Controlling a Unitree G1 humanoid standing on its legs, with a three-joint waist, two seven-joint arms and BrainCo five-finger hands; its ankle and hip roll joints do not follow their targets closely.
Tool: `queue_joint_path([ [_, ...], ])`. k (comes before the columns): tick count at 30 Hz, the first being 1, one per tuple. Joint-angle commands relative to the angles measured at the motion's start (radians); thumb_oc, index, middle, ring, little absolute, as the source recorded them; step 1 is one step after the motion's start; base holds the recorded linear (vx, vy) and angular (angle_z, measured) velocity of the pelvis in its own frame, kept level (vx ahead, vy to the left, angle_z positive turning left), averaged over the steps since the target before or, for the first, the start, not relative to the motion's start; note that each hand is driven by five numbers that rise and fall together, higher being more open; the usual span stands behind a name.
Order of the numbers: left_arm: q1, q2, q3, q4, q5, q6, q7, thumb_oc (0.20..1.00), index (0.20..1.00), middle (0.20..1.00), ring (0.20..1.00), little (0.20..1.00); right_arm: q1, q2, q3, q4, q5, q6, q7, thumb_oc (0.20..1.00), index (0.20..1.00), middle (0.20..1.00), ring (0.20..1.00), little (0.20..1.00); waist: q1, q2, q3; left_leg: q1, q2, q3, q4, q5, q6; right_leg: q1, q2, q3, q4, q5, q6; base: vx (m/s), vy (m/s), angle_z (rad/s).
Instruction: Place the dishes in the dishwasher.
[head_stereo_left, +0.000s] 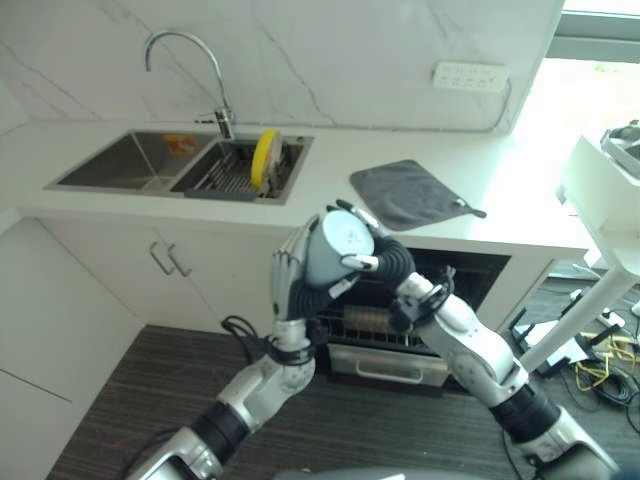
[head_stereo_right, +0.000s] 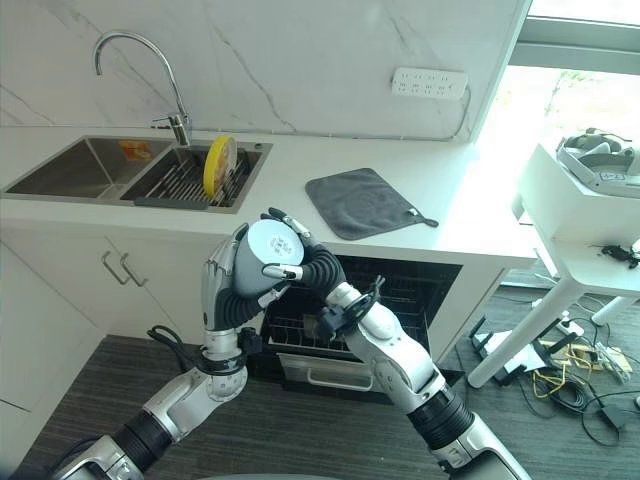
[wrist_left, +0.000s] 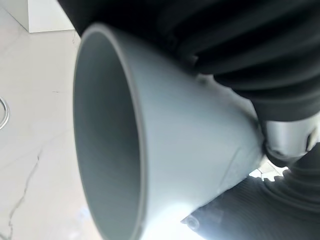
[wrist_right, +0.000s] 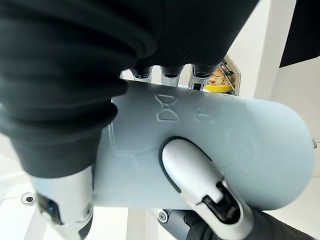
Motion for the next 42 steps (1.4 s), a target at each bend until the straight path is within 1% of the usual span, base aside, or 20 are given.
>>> queue_joint_path([
  [1,-0.093,0.015,-0.009,-0.006,-0.006,-0.04,0.02,0.2,0.2,0.2,0.2,0.2,-0.106,0.058,0.044,0.012,-0.027,-0.006,0.029,1.0,1.0,1.0,1.0,1.0,0.015,-0.052,0.013,-0.007,-0.004,-0.017,0.096,-0.138,0.005,0.033,-0.049,0.016,0.082,-0.145,-0.003,0.0,0.0,0.0],
  [7,-0.096,0.017,0.003,-0.015,-0.012,-0.04,0.015,0.2,0.2,0.2,0.2,0.2,-0.099,0.057,0.045,0.043,-0.047,-0.035,0.06,1.0,1.0,1.0,1.0,1.0,0.017,-0.052,0.015,-0.011,-0.006,-0.021,0.104,-0.14,0.007,0.031,-0.051,0.016,0.086,-0.144,-0.003,0.0,0.0,0.0],
  [17,-0.107,0.012,-0.006,-0.014,-0.019,-0.025,-0.003,0.2,0.2,0.2,0.2,0.2,-0.098,0.06,0.057,0.062,-0.064,-0.042,0.071,1.0,1.0,1.0,1.0,1.0,0.017,-0.052,0.016,-0.011,-0.009,-0.022,0.105,-0.14,0.009,0.029,-0.051,0.016,0.088,-0.143,-0.003,0.0,0.0,0.0],
  [23,-0.108,0.015,-0.002,-0.015,-0.028,-0.038,-0.013,0.2,0.2,0.2,0.2,0.2,-0.098,0.057,0.06,0.067,-0.075,-0.043,0.086,1.0,1.0,1.0,1.0,1.0,0.018,-0.052,0.016,-0.011,-0.01,-0.021,0.102,-0.139,0.01,0.03,-0.051,0.013,0.085,-0.141,-0.003,0.0,0.0,0.0],
  [24,-0.108,0.016,-0.001,-0.015,-0.024,-0.048,-0.014,0.2,0.2,0.2,0.2,0.2,-0.097,0.053,0.061,0.066,-0.08,-0.043,0.079,1.0,1.0,1.0,1.0,1.0,0.019,-0.053,0.016,-0.011,-0.01,-0.02,0.1,-0.138,0.01,0.03,-0.052,0.011,0.085,-0.141,-0.002,0.0,0.0,0.0],
  [28,-0.106,0.016,-0.005,-0.019,-0.028,-0.05,-0.023,0.2,0.2,0.2,0.2,0.2,-0.096,0.051,0.062,0.07,-0.095,-0.049,0.076,1.0,1.0,1.0,1.0,1.0,0.019,-0.053,0.016,-0.01,-0.009,-0.02,0.098,-0.137,0.01,0.03,-0.052,0.009,0.085,-0.141,-0.001,0.0,0.0,0.0],
  [35,-0.113,0.021,-0.007,-0.028,-0.023,-0.059,-0.025,0.2,0.2,0.2,0.2,0.2,-0.107,0.035,0.065,0.089,-0.216,-0.081,0.05,1.0,1.0,1.0,1.0,1.0,0.02,-0.055,0.018,-0.011,-0.01,-0.022,0.096,-0.136,0.011,0.029,-0.052,0.009,0.084,-0.139,0.0,0.0,0.0,0.0],
  [39,-0.12,0.024,-0.008,-0.037,-0.027,-0.062,-0.042,0.2,0.2,0.2,0.2,0.2,-0.113,0.025,0.063,0.089,-0.212,-0.088,0.048,1.0,1.0,1.0,1.0,1.0,0.02,-0.055,0.02,-0.013,-0.01,-0.021,0.097,-0.136,0.011,0.027,-0.053,0.008,0.084,-0.138,0.002,0.0,0.0,0.0],
  [42,-0.12,0.022,-0.012,-0.045,-0.018,-0.065,-0.051,0.2,0.2,0.2,0.2,0.2,-0.116,0.022,0.06,0.086,-0.239,-0.096,0.028,1.0,1.0,1.0,1.0,1.0,0.019,-0.055,0.021,-0.012,-0.009,-0.02,0.096,-0.137,0.011,0.027,-0.053,0.009,0.085,-0.138,0.002,0.0,0.0,0.0],
])
